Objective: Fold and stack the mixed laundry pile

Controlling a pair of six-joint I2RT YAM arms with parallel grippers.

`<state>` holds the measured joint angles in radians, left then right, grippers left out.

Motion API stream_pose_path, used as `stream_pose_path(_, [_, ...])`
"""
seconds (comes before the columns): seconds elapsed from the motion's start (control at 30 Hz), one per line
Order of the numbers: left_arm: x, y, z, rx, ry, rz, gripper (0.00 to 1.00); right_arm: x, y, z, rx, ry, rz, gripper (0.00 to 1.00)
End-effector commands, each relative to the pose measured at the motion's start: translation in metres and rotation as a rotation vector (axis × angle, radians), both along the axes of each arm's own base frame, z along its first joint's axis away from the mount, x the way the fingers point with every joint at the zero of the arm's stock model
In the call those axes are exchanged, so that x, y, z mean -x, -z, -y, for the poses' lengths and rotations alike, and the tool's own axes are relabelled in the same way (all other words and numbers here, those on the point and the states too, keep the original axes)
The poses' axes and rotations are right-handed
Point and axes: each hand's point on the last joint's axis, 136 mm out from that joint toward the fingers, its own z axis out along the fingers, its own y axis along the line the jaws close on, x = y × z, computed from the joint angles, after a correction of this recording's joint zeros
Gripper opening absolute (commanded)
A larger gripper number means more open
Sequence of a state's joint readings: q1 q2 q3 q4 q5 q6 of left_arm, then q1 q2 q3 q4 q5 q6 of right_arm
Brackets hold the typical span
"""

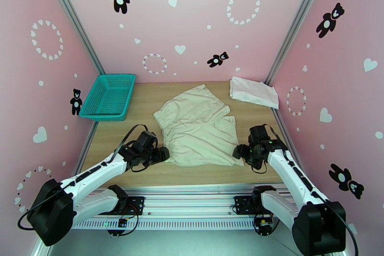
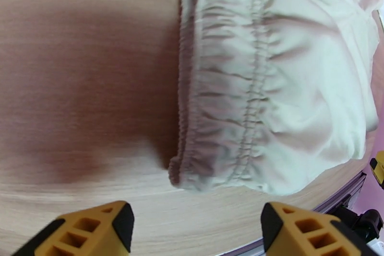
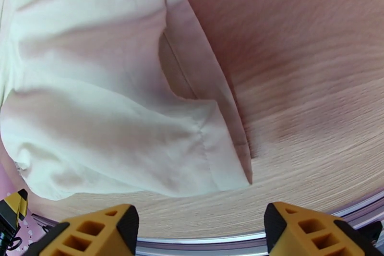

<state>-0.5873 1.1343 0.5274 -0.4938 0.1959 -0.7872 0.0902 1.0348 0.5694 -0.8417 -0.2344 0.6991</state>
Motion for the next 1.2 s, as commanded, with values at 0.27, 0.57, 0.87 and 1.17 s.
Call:
stream_pose_path(0.27, [-0.018, 0.009, 0.029, 0.116, -0.001, 0.015, 0.61, -0.029, 0.023, -0.012, -0.104, 0.060, 0.079, 0.62])
stream_pose_path(0.57, [-0.033, -0.029, 0.033, 0.145, 0.009, 0.129, 0.00, -0.058, 0.007, -0.008, -0.064, 0.026, 0.152, 0.28])
stream_pose_path(0.87, [-0.005, -0.049, 0.023, 0.117, 0.074, 0.124, 0.00, -0.025, -0.031, 0.007, 0.021, -0.007, 0.190, 0.01])
stream_pose_path(1.17, [0.002, -0.100, 0.018, 0.104, 0.110, 0.230, 0.00, -0.011, -0.104, 0.010, 0.020, 0.006, 0.309, 0.00])
